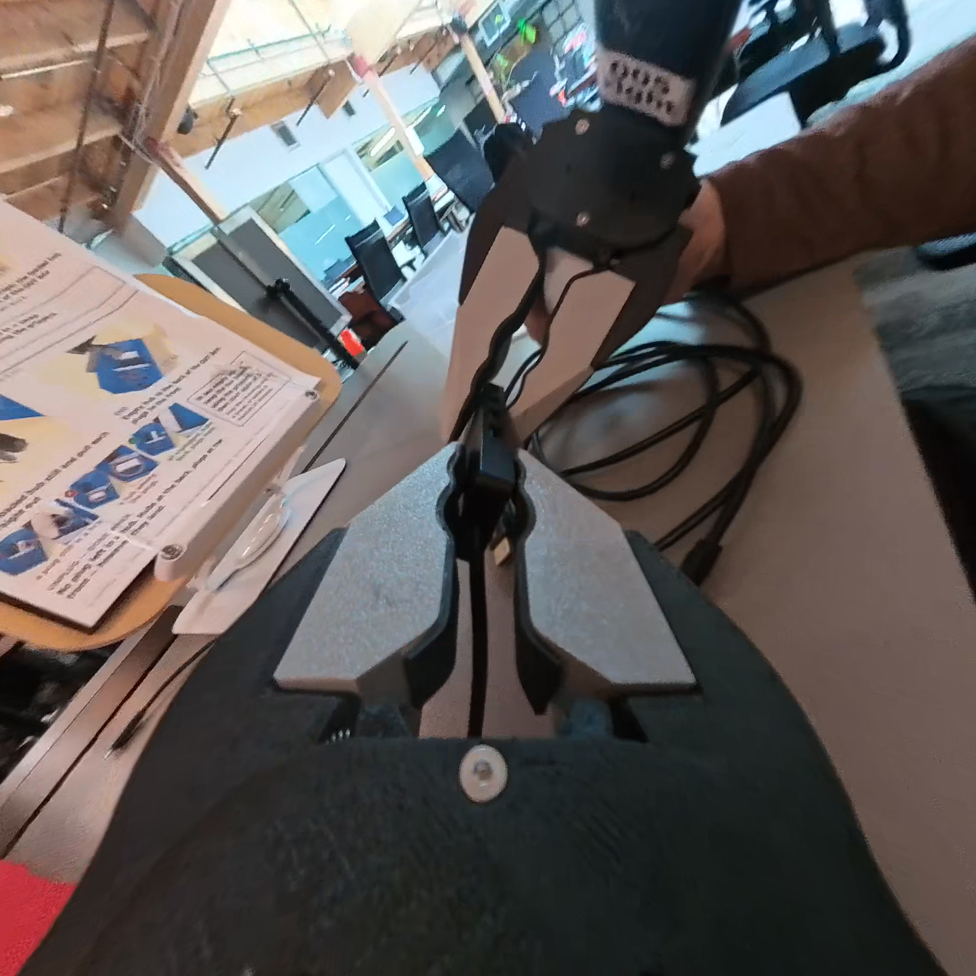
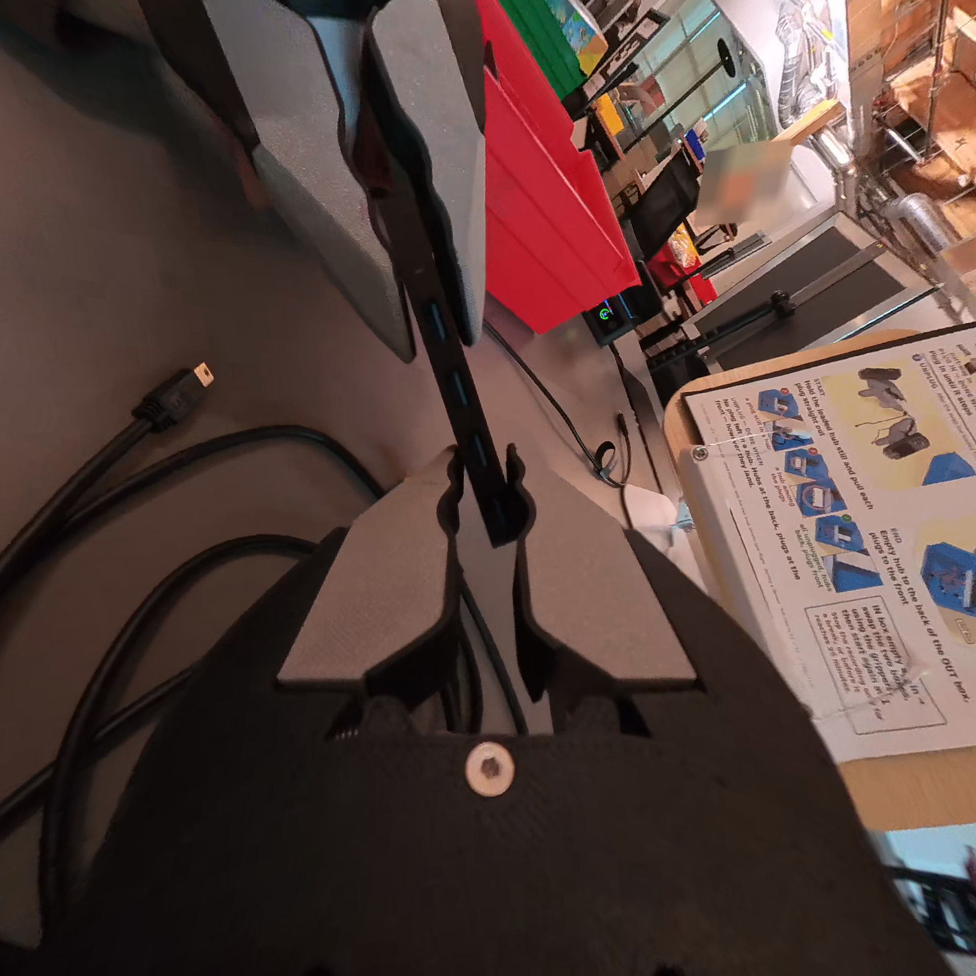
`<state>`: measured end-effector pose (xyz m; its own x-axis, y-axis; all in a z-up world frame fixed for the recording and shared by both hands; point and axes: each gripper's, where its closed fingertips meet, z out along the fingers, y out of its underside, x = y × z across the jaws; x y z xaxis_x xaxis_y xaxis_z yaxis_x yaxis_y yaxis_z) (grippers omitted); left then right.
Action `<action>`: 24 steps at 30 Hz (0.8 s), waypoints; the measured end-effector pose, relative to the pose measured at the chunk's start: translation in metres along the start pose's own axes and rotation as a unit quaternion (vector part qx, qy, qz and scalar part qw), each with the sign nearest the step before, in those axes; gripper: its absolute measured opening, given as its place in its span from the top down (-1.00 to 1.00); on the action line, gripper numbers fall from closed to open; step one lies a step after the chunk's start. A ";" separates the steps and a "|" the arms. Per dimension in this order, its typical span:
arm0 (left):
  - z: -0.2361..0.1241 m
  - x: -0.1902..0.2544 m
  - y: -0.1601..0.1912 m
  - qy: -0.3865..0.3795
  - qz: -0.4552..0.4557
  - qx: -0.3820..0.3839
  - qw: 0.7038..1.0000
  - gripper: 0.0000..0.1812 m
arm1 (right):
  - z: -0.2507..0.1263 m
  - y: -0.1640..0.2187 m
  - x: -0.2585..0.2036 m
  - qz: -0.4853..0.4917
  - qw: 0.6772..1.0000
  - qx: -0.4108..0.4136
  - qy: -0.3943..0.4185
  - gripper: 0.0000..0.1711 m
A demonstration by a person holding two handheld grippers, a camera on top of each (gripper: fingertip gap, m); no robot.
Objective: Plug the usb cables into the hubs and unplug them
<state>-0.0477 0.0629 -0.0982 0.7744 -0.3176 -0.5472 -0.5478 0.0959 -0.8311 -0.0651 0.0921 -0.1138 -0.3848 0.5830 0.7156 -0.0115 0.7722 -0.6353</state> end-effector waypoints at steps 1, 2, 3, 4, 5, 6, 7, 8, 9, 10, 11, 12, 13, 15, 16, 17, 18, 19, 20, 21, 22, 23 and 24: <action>0.000 0.002 -0.004 0.000 0.001 0.010 1.000 0.85 | 0.000 -0.002 0.000 0.011 1.000 0.006 -0.006 0.84; 0.001 0.003 -0.005 -0.004 0.008 0.014 1.000 0.85 | -0.001 -0.002 0.000 0.018 1.000 0.009 -0.010 0.84; 0.003 0.003 -0.005 -0.011 0.017 0.013 1.000 0.85 | -0.001 -0.001 0.000 0.023 1.000 0.008 -0.011 0.83; 0.004 0.003 -0.005 -0.015 0.028 0.012 0.999 0.86 | 0.000 0.000 0.000 0.027 1.000 0.007 -0.013 0.82; 0.005 0.005 -0.005 -0.017 0.039 0.011 0.999 0.86 | 0.000 0.001 -0.002 0.031 0.999 0.005 -0.019 0.82; 0.006 0.006 -0.005 -0.018 0.049 0.012 0.999 0.87 | 0.001 0.001 -0.004 0.037 0.999 0.003 -0.026 0.82; 0.007 0.007 -0.005 -0.020 0.054 0.012 0.998 0.87 | 0.002 0.001 -0.006 0.042 0.999 0.002 -0.031 0.82; 0.007 0.007 -0.004 -0.023 0.058 0.010 0.998 0.88 | 0.002 0.002 -0.006 0.045 0.998 0.002 -0.032 0.81; 0.008 0.006 -0.003 -0.026 0.064 0.005 0.998 0.88 | 0.003 0.002 -0.006 0.049 0.998 0.000 -0.033 0.81; 0.009 0.005 -0.001 -0.030 0.075 -0.002 0.997 0.88 | 0.004 0.004 -0.006 0.054 0.998 -0.002 -0.033 0.81; 0.010 0.004 0.000 -0.038 0.092 -0.013 0.995 0.89 | 0.005 0.005 -0.005 0.062 0.998 -0.006 -0.031 0.80; 0.011 0.002 0.002 -0.047 0.109 -0.026 0.993 0.89 | 0.006 0.007 -0.003 0.074 0.997 -0.012 -0.026 0.79; 0.013 0.001 0.004 -0.056 0.124 -0.038 0.990 0.90 | 0.007 0.010 0.000 0.093 0.995 -0.024 -0.022 0.76; 0.016 -0.004 0.010 -0.080 0.165 -0.071 0.981 0.90 | 0.007 0.015 0.002 0.143 0.988 -0.046 -0.032 0.66; 0.016 -0.009 0.015 -0.097 0.193 -0.091 0.972 0.90 | 0.006 0.018 0.003 0.169 0.984 -0.049 -0.039 0.54; 0.016 -0.013 0.020 -0.114 0.221 -0.111 0.962 0.90 | 0.004 0.021 0.007 0.194 0.979 -0.051 -0.041 0.47; 0.014 -0.019 0.023 -0.137 0.248 -0.128 0.950 0.90 | 0.002 0.025 0.010 0.219 0.973 -0.053 -0.041 0.45; 0.013 -0.026 0.024 -0.161 0.276 -0.144 0.937 0.90 | 0.000 0.030 0.012 0.243 0.967 -0.058 -0.043 0.52; 0.011 -0.031 0.024 -0.179 0.296 -0.153 0.926 0.90 | -0.001 0.037 0.014 0.263 0.961 -0.066 -0.046 0.59; 0.011 -0.034 0.024 -0.188 0.304 -0.157 0.921 0.90 | -0.002 0.045 0.015 0.280 0.956 -0.077 -0.049 0.59; 0.010 -0.036 0.025 -0.191 0.301 -0.160 0.920 0.90 | -0.003 0.050 0.017 0.295 0.950 -0.085 -0.052 0.58; 0.010 -0.036 0.026 -0.190 0.296 -0.163 0.922 0.90 | -0.004 0.053 0.017 0.308 0.946 -0.085 -0.058 0.56; 0.010 -0.037 0.028 -0.188 0.292 -0.167 0.923 0.90 | -0.004 0.054 0.015 0.322 0.941 -0.080 -0.071 0.52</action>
<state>-0.0888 0.0868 -0.1025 0.3362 0.0514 -0.9404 -0.9253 -0.1682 -0.3400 -0.0676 0.1431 -0.1362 -0.3844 0.9118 0.1444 0.4013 0.3059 -0.8633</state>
